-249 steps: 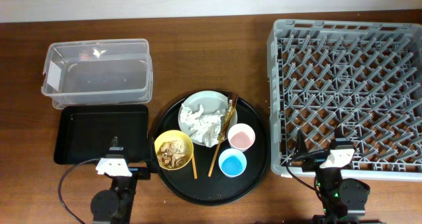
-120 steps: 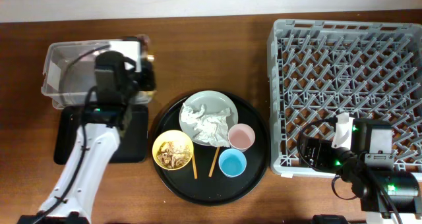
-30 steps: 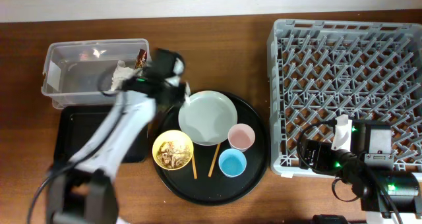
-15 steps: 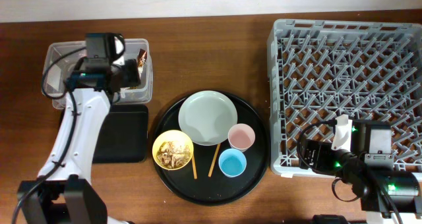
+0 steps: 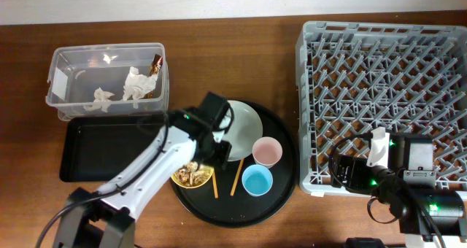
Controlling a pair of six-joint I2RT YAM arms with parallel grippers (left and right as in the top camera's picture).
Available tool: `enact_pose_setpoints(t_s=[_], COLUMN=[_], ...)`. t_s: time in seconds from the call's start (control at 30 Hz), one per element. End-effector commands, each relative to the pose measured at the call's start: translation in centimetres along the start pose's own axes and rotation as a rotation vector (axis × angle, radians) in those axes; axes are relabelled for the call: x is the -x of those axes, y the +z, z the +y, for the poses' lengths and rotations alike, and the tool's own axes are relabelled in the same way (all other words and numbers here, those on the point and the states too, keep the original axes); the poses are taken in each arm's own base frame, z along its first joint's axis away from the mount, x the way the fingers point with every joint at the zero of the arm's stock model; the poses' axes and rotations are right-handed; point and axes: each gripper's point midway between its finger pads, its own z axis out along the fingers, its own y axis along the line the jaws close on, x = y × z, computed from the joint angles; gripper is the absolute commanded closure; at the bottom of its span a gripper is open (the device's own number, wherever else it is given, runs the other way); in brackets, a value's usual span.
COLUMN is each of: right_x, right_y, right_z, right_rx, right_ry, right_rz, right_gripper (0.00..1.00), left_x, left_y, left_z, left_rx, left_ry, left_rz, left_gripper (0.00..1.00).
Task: Sort waste into correct bins and load items into the dishwasher rack
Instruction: 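Grasp the yellow bowl rim with the left gripper, then tip the yellow bowl over the black tray to dump food scraps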
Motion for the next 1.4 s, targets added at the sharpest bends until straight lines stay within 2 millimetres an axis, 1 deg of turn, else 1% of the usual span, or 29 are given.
enact_pose_setpoints(t_s=[0.0,0.03,0.07,0.13,0.2,0.27,0.3,0.33,0.4,0.53,0.6,0.63,0.67,0.7,0.73,0.8,0.83,0.87,0.9,0.93,0.97,1.0,1.07,1.1,1.17,1.27,1.33,1.37], right_x=[0.3,0.4,0.4,0.4,0.3,0.3,0.3,0.3,0.3,0.3,0.3,0.3,0.3,0.3,0.3,0.3,0.3,0.3,0.3,0.3,0.3,0.3,0.3,0.3,0.3,0.2,0.2,0.2], right_y=[-0.4,-0.4,-0.4,-0.4,-0.4,-0.4,-0.4,-0.4,-0.4,-0.4,-0.4,-0.4,-0.4,-0.4,-0.4,-0.4,-0.4,-0.4,-0.4,-0.4,-0.4,-0.4,-0.4,-0.4,-0.4,-0.4,-0.4,-0.4], right_z=[0.4,0.4,0.4,0.4,0.4,0.4,0.4,0.4,0.4,0.4,0.4,0.4,0.4,0.4,0.4,0.4,0.4,0.4,0.4,0.4,0.4,0.4,0.4,0.4,0.4,0.4,0.4,0.4], right_rx=[0.017,0.017,0.017,0.017,0.017,0.017,0.017,0.017,0.017,0.016,0.016,0.016,0.017,0.017,0.017,0.017,0.017,0.017,0.017,0.017,0.017,0.016,0.016,0.016,0.016,0.016,0.016,0.016], right_ry=[-0.002,-0.003,-0.003,-0.003,-0.002,-0.002,-0.002,-0.002,-0.002,-0.002,-0.002,-0.002,-0.002,-0.002,-0.002,-0.002,-0.002,-0.002,-0.002,-0.002,-0.002,-0.002,-0.002,-0.002,-0.002,-0.002,-0.002,-0.002], right_rz=[-0.015,-0.015,-0.015,-0.015,-0.015,-0.012,-0.012,-0.012,-0.012,-0.011,-0.011,-0.011,-0.012,-0.012,-0.012,-0.012,-0.012,-0.012,-0.012,-0.012,-0.012,-0.011,-0.011,-0.011,-0.011,-0.010,-0.011,-0.011], right_gripper=[0.02,0.02,0.02,0.02,0.02,0.02,0.02,0.02,0.01,0.02,0.02,0.02,0.02,0.02,0.02,0.02,0.02,0.02,0.02,0.02,0.02,0.02,0.02,0.02,0.02,0.02,0.02,0.02], left_x=[-2.1,-2.5,-2.7,-3.2,-3.8,-4.5,-4.6,-4.6,-4.4,-3.6,-2.3,-1.7,-0.9,-0.3,0.2,1.3,1.6,2.2,2.5,2.6,2.7,2.8,3.2,3.5,3.5,3.0,2.8,2.6], left_y=[1.5,2.2,2.4,2.7,3.0,3.5,3.6,3.6,3.6,3.1,1.9,0.9,-0.8,-2.0,-2.7,-4.8,-5.5,-6.8,-7.5,-8.0,-8.2,-8.3,-9.0,-9.6,-10.0,-9.8,-9.6,-9.5], left_z=[-0.1,0.1,0.2,0.3,0.5,0.7,0.7,0.7,0.7,0.5,0.8,1.1,1.0,0.8,0.8,1.4,1.7,2.7,3.8,5.3,6.2,7.0,9.3,10.4,11.8,13.6,14.4,15.1], left_rx=[0.000,0.001,0.002,0.006,0.009,0.014,0.014,0.014,0.013,0.008,0.038,0.066,0.074,0.073,0.080,0.120,0.127,0.131,0.132,0.132,0.115,0.068,-0.068,-0.167,-0.284,-0.495,-0.633,-0.707], left_ry=[-0.049,-0.056,-0.056,-0.057,-0.059,-0.069,-0.068,-0.069,-0.068,-0.066,-0.062,-0.061,-0.059,-0.058,-0.057,-0.060,-0.068,-0.102,-0.139,-0.188,-0.223,-0.217,-0.224,-0.223,-0.230,-0.282,-0.317,-0.359], left_rz=[0.038,0.044,0.048,0.060,0.075,0.093,0.095,0.093,0.088,0.064,0.020,-0.001,-0.025,-0.046,-0.064,-0.120,-0.140,-0.174,-0.196,-0.209,-0.211,-0.210,-0.240,-0.274,-0.313,-0.374,-0.420,-0.445], left_gripper=[0.54,0.66,0.73,0.73,0.79,0.80,0.84,0.90,0.98,0.99,0.99,1.00,0.99,1.00,1.00,1.00,1.00,1.00,1.00,1.00,1.00,1.00,1.00,1.00,1.00,1.00,1.00,1.00])
